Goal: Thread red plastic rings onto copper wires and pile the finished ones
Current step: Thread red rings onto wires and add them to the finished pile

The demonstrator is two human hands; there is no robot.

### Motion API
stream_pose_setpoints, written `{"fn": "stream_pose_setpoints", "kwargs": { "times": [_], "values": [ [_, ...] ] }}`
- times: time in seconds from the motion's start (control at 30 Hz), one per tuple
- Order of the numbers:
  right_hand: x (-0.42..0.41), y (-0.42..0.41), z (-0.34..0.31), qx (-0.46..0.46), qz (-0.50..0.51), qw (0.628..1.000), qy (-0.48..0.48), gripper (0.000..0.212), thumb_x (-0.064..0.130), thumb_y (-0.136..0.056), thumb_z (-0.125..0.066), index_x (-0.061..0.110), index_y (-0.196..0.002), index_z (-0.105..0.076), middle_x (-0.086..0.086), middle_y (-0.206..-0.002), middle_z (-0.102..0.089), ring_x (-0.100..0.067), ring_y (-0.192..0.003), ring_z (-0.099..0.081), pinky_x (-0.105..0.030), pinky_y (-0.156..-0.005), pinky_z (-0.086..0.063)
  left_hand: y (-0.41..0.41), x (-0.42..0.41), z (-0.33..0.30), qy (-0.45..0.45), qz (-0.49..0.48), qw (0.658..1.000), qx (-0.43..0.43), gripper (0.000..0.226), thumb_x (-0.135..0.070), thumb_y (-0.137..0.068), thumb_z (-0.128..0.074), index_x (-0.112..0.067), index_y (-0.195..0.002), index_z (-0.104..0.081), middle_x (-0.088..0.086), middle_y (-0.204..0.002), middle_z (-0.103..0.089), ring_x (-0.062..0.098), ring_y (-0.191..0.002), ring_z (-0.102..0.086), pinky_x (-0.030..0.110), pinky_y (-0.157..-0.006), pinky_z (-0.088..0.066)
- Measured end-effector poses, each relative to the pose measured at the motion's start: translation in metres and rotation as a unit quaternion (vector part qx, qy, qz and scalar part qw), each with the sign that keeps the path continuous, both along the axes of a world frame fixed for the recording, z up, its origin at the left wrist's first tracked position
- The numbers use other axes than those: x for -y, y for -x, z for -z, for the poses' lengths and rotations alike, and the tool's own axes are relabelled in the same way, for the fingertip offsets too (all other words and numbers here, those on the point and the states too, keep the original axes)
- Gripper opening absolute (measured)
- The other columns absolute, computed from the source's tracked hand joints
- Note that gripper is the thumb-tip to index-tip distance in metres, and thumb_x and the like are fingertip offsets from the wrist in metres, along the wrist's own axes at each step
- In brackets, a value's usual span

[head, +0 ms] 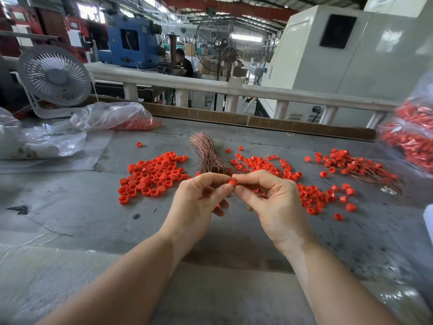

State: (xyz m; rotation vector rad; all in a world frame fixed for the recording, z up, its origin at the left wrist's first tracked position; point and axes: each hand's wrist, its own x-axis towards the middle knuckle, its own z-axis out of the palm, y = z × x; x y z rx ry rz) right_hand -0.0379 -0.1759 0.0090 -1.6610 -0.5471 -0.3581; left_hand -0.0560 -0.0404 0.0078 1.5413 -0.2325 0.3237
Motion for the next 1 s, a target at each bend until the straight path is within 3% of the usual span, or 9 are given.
{"fn": "stream_pose_setpoints", "kwargs": {
  "times": [0.2,0.43,0.57,0.7,1.0],
  "values": [
    [0.0009,-0.0004,0.0001,0.003,0.013,1.0,0.013,0.018,0.01,-0.074,-0.073,0.026,-0.082,-0.072,0.013,-0.075,-0.07,-0.001,-0.066,-0.06,-0.018,-0.058,-0.045,0.0006,-0.0009,-0.0007,-0.024,0.001,1.0,0.006,0.019,0.003,-0.083,-0.061,-0.015,-0.08,-0.066,-0.001,-0.061,-0.059,0.004,-0.05,-0.054,0.015,-0.049,-0.046],
    [0.0012,-0.0006,0.0005,0.0,0.013,1.0,0.02,0.019,0.008,-0.074,-0.074,0.026,-0.079,-0.071,0.016,-0.07,-0.068,0.0,-0.065,-0.059,-0.018,-0.063,-0.044,0.0006,-0.003,-0.0004,-0.077,-0.009,0.997,0.026,0.02,0.003,-0.085,-0.06,-0.015,-0.079,-0.066,-0.008,-0.057,-0.057,0.001,-0.049,-0.051,0.013,-0.054,-0.045],
    [0.0011,0.0003,-0.0005,-0.009,0.013,1.0,0.006,0.022,0.005,-0.074,-0.074,0.026,-0.077,-0.071,0.014,-0.07,-0.069,0.0,-0.06,-0.056,-0.018,-0.055,-0.044,0.0017,-0.0024,-0.0012,-0.079,-0.006,0.996,0.029,0.012,0.001,-0.085,-0.06,-0.008,-0.084,-0.067,0.001,-0.061,-0.058,0.003,-0.052,-0.052,0.014,-0.056,-0.047],
    [0.0012,0.0015,-0.0011,-0.012,0.018,1.0,0.01,0.02,0.006,-0.074,-0.074,0.026,-0.078,-0.072,0.013,-0.07,-0.069,0.0,-0.064,-0.059,-0.023,-0.062,-0.046,0.0028,-0.0035,-0.0019,-0.09,-0.009,0.995,0.038,0.009,0.003,-0.085,-0.06,-0.003,-0.087,-0.067,0.003,-0.063,-0.058,0.004,-0.052,-0.052,0.014,-0.057,-0.047],
    [-0.0006,0.002,-0.0005,-0.022,0.007,1.0,-0.002,0.02,0.005,-0.073,-0.074,0.025,-0.075,-0.072,0.009,-0.072,-0.071,-0.003,-0.07,-0.063,-0.021,-0.069,-0.05,0.0028,-0.005,-0.0011,-0.137,-0.034,0.988,0.058,0.013,0.001,-0.084,-0.061,-0.011,-0.082,-0.066,-0.003,-0.062,-0.057,0.002,-0.051,-0.051,0.015,-0.057,-0.046]
  ]
}}
